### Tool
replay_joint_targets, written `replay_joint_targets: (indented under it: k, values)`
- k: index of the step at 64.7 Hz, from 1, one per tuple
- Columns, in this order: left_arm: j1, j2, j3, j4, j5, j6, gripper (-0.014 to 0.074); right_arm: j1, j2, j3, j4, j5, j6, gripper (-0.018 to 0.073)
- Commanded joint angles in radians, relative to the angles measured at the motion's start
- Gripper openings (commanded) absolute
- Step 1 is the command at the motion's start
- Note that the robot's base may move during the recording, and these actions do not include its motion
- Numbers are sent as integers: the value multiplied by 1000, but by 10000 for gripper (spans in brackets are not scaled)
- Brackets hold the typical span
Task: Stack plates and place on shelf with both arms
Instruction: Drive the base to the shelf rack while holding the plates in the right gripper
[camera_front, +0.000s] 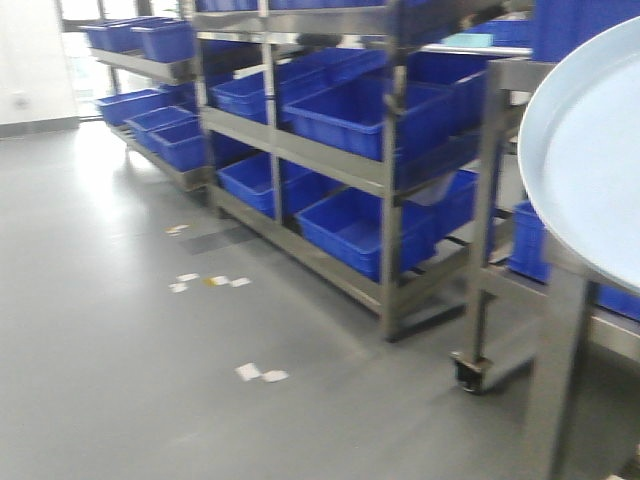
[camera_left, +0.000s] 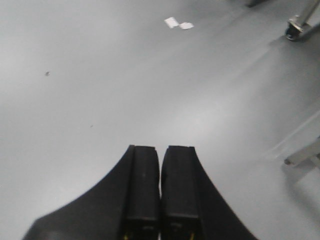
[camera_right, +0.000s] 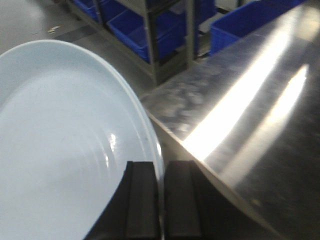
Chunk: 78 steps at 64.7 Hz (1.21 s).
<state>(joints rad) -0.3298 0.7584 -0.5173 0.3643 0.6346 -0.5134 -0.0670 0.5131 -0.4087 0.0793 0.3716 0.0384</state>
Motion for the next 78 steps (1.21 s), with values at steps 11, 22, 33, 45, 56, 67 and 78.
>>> replay_joint_targets:
  k: [11,22,33,45,56,67,78]
  values:
    - [-6,-3,-28,16,-54,-4,97,-7,-1,-32,-1,-96,-4,56]
    - [-6,-3,-28,16,-54,-4,97,-7,-1,-32,-1,-96,-4,56]
    - [-6,-3,-28,16,-54,-4,97,-7,-1,-32,-1,-96,-4,56]
    - [-6,-3,-28,16,-54,-4,97,-7,-1,-32,-1,-96,-4,56]
    - [-6,-3,-28,16,-54,-4,97,-7,-1,-32,-1,-96,-4,56]
    - [-6,-3,-28,16,-54,-4,97,-7,-1,-32,-1,-92,-4,56]
    - [-6,-3,-28,16,-54,-4,97,-7,-1,-32,-1,-92,-4,56]
